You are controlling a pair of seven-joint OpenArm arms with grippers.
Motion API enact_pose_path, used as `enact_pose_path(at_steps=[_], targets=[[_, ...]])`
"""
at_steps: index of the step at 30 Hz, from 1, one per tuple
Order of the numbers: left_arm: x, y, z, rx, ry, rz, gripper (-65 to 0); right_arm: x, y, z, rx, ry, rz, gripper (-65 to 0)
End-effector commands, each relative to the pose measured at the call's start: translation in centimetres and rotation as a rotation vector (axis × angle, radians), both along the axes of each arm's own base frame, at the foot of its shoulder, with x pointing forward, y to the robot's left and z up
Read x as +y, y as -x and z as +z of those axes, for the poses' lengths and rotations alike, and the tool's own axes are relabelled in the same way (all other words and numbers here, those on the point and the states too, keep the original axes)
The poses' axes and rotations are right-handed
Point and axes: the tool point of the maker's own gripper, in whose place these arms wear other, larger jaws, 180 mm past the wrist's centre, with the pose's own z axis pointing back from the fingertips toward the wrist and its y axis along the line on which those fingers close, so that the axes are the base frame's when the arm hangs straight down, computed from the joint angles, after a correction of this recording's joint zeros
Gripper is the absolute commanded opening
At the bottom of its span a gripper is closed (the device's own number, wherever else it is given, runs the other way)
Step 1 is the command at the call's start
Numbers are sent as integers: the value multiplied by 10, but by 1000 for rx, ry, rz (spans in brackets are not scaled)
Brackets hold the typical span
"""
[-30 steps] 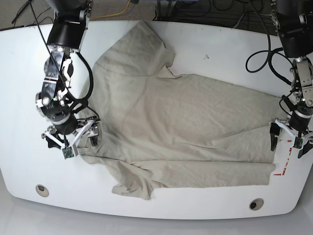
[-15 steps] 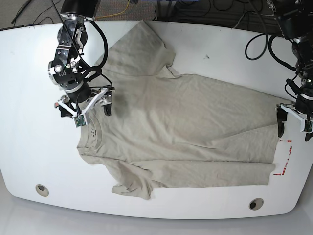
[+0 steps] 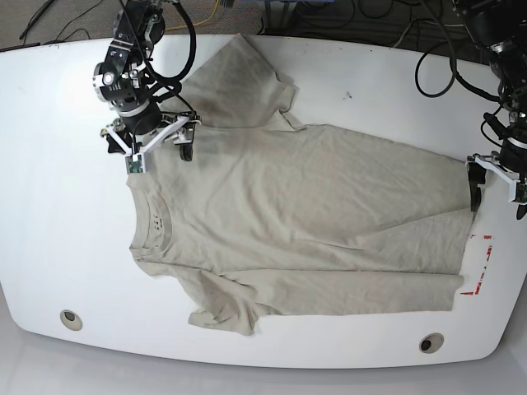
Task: Layout the t-shirt on the table in an organized manner, then fold the t-shirt properly
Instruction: 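Move both grippers across the shirt to its shoulder and sleeve edge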
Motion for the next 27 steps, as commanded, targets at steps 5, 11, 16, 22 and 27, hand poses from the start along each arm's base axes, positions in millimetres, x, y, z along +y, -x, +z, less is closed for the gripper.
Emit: enact_pose_path(at_steps=[5, 11, 16, 22, 27], targets=[[18, 2, 23, -61, -27, 33, -54, -4, 16, -4, 0, -52, -87, -134], [24, 4, 26, -68, -28, 50, -54, -12, 26, -4, -17, -153, -155, -134], [24, 4, 26, -67, -27, 50, -54, -14, 39, -7, -12, -216, -188, -134], [24, 4, 27, -69, -29, 49, -54, -18, 48, -10, 2, -230, -208, -134], [24, 5, 26, -68, -29, 49, -54, -16, 55, -15, 21, -230, -207, -134]])
